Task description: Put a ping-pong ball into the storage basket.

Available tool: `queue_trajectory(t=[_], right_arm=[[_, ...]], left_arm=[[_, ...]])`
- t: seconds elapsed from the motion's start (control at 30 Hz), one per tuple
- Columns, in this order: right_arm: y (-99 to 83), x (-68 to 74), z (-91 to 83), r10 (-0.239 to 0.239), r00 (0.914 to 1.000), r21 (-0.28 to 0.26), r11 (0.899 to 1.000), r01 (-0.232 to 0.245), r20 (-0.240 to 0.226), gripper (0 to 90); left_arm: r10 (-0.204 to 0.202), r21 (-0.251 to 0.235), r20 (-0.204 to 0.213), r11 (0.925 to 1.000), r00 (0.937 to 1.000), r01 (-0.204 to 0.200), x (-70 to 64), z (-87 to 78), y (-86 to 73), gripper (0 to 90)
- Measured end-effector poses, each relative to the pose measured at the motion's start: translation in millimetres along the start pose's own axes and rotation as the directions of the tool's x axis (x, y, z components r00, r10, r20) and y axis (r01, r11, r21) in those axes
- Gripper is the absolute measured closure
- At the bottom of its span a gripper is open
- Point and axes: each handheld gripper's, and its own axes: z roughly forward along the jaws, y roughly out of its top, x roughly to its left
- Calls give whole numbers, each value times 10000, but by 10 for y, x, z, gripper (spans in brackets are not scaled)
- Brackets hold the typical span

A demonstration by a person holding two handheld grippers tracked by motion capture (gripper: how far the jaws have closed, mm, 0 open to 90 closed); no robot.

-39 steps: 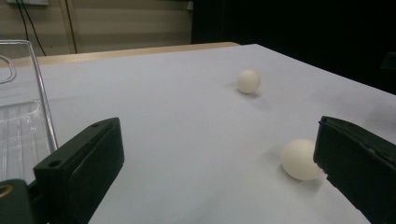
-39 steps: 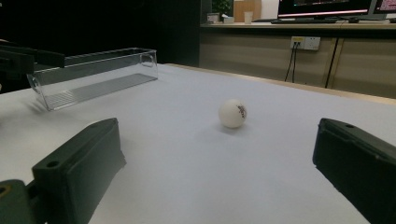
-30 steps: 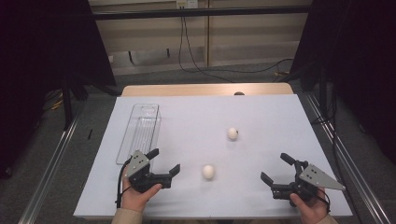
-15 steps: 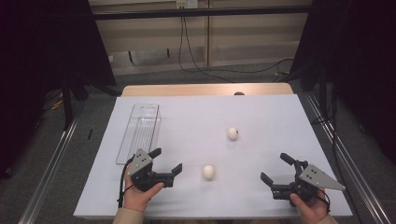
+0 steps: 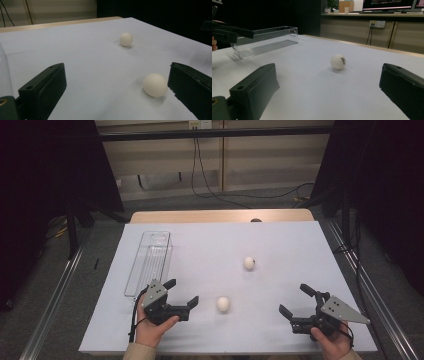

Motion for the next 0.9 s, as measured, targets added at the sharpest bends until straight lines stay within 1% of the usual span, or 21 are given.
queue_trajectory(t=[0.2,0.23,0.27,0.33,0.53,0.67,0.9], right_arm=[[0,7,5,-30,10000,18,10000,30,-9,9],[-1,6,7,-34,10000,20,10000,34,-4,9],[-1,5,7,-36,10000,18,10000,36,2,9],[-1,2,7,-25,10000,11,10000,25,-2,9],[-1,-1,6,-7,10000,26,10000,7,9,9],[-1,-1,9,-8,10000,23,10000,8,4,9],[-1,4,14,-53,10000,35,10000,53,-38,10]], left_arm=[[-11,90,80,10000,10000,11,-27,39,0,20],[79,150,76,9999,9999,-80,-25,43,0,20],[67,209,117,9998,9999,-70,-30,56,-1,20],[47,213,128,9998,9999,-50,-42,71,-2,20],[207,282,195,9994,9996,-213,-57,101,4,21],[180,327,179,9993,9997,-186,-70,112,5,21],[240,435,299,9987,9993,-253,-92,147,8,21]])
